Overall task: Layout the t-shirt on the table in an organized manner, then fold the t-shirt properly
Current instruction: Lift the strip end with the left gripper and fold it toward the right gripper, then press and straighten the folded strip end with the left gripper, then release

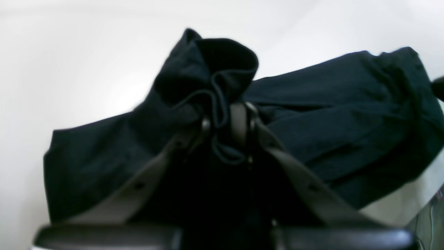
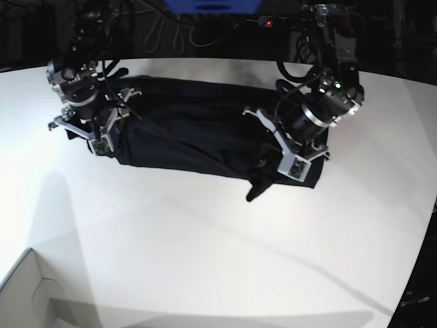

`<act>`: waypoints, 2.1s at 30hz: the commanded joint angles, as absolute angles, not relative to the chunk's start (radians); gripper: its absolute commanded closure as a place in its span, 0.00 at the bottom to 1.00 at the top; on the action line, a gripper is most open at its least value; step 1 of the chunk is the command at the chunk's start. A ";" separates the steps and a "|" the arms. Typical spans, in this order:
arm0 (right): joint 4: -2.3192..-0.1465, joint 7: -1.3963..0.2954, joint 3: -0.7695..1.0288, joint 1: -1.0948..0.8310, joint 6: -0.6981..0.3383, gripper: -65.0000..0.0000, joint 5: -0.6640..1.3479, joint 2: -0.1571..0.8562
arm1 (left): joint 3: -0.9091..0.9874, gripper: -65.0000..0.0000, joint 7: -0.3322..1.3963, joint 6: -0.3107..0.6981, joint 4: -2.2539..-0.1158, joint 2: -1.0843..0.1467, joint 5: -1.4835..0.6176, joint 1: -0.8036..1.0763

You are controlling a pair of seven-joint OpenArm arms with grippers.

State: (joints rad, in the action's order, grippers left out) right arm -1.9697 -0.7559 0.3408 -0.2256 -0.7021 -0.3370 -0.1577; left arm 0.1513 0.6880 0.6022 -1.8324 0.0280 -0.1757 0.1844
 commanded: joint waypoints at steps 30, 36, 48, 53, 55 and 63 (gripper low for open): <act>-1.971 -0.797 0.472 -0.147 -0.698 0.44 -0.331 -0.157 | 0.054 0.64 0.668 0.615 -1.781 -0.002 -0.361 0.163; -1.908 -0.932 0.486 -0.081 -0.698 0.44 -0.331 -0.157 | 0.213 0.64 0.670 0.605 -1.885 -0.044 -0.461 0.180; -1.893 -0.961 0.476 -0.045 -0.698 0.39 -0.329 -0.157 | 0.417 0.64 0.670 0.615 -1.758 -0.088 -0.499 0.165; -1.845 -0.961 0.463 -0.033 -0.698 0.39 -0.329 -0.157 | 0.220 0.64 0.670 0.605 -1.713 -0.090 -0.493 0.163; -1.840 -0.961 0.461 -0.033 -0.698 0.39 -0.329 -0.157 | 0.134 0.64 0.670 0.604 -1.684 -0.091 -0.493 0.162; -1.850 -0.960 0.463 -0.035 -0.698 0.39 -0.329 -0.157 | -0.027 0.64 0.670 0.604 -1.682 -0.091 -0.415 0.171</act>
State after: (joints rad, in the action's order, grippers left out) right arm -1.8271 -0.9726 0.4629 -0.0471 -0.7021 -0.3336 -0.1612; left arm -0.0288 0.6979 0.6018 -1.6604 -0.0883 -0.3939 0.1745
